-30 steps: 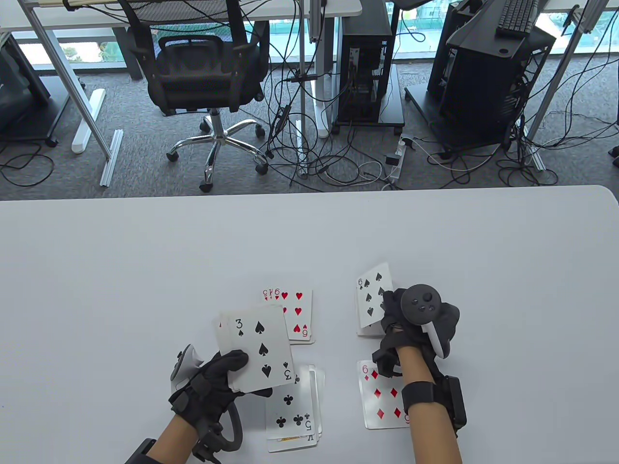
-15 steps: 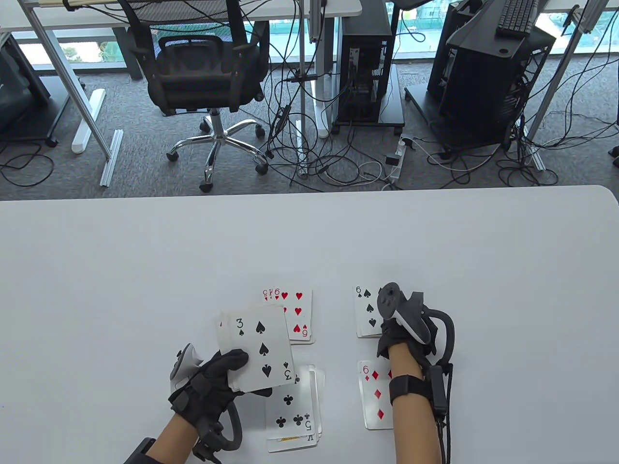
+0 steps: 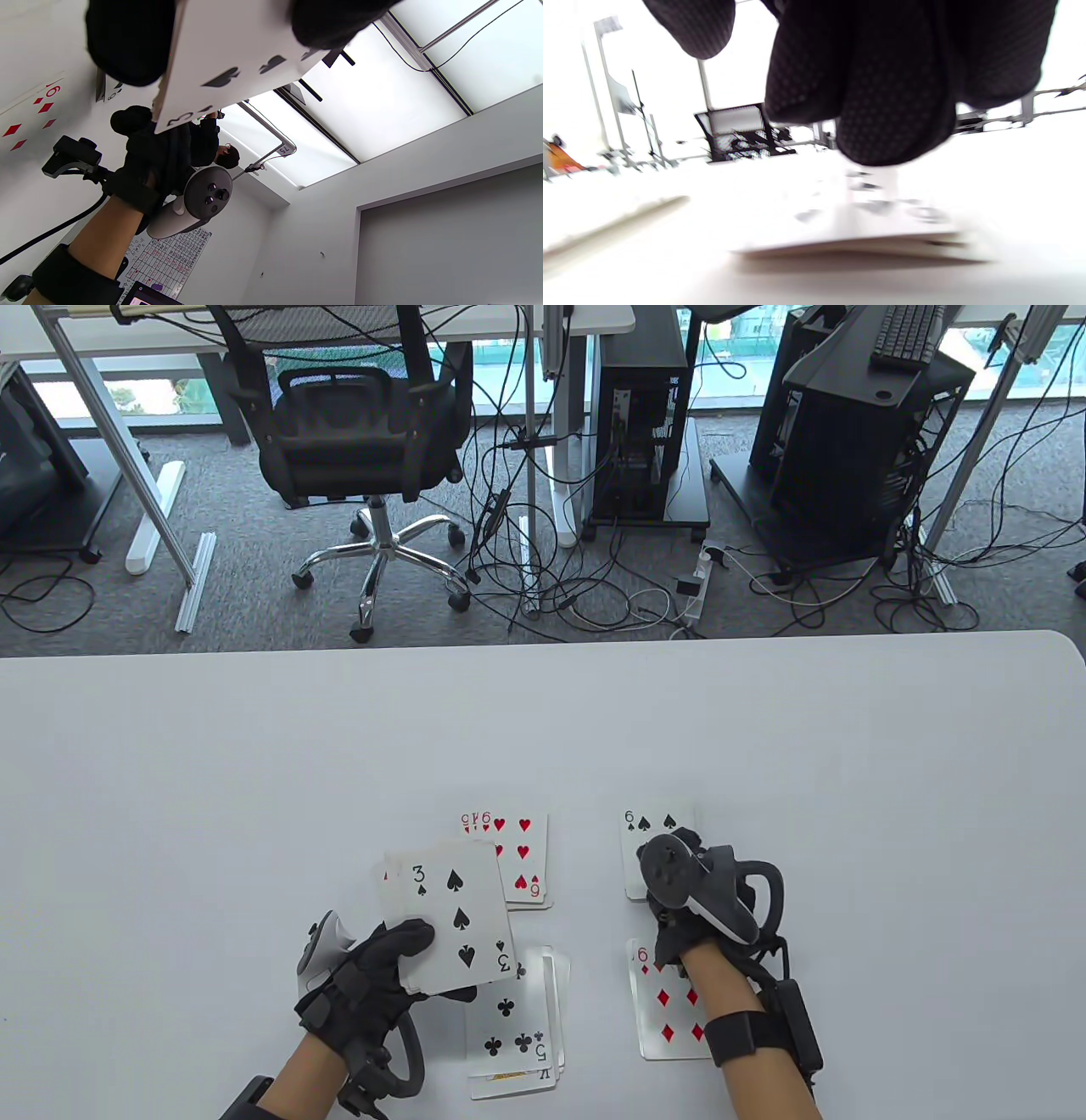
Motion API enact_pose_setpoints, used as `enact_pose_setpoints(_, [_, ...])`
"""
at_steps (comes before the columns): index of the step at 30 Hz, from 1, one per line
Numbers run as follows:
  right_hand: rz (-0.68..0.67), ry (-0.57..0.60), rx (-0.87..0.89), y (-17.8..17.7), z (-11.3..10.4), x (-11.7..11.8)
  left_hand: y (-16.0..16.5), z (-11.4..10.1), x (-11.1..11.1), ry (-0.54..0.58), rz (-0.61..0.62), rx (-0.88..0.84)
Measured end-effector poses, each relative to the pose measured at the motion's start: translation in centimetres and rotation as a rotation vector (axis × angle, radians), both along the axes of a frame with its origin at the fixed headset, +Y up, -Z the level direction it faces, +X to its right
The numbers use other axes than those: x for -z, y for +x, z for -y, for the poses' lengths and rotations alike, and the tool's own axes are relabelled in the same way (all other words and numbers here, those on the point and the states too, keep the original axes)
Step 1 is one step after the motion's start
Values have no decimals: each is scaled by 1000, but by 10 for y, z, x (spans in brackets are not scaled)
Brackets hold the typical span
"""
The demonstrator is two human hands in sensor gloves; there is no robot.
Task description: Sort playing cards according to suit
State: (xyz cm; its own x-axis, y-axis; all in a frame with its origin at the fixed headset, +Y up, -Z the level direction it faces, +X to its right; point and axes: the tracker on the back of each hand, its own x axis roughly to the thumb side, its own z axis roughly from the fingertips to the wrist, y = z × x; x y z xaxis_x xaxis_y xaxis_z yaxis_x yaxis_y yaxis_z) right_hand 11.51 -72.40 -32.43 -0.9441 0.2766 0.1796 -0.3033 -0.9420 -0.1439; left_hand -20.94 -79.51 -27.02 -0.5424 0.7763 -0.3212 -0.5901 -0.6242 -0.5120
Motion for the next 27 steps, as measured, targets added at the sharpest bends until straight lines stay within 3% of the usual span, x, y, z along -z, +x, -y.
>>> enact_pose_setpoints(5, [-223,-30,417,-41,-4,-28,0,0,0,-1,-2,8])
enact_pose_setpoints(7, [-306,-52,496,-60,-2,-37,0,0,-1,-6,-1,8])
enact_pose_setpoints(14, [-440,-98,451,-93,7,-58,0,0,-1,-8,-6,15])
enact_pose_setpoints(27, [-384,6,582,-103,11,-72,0,1,-1,1,15,34])
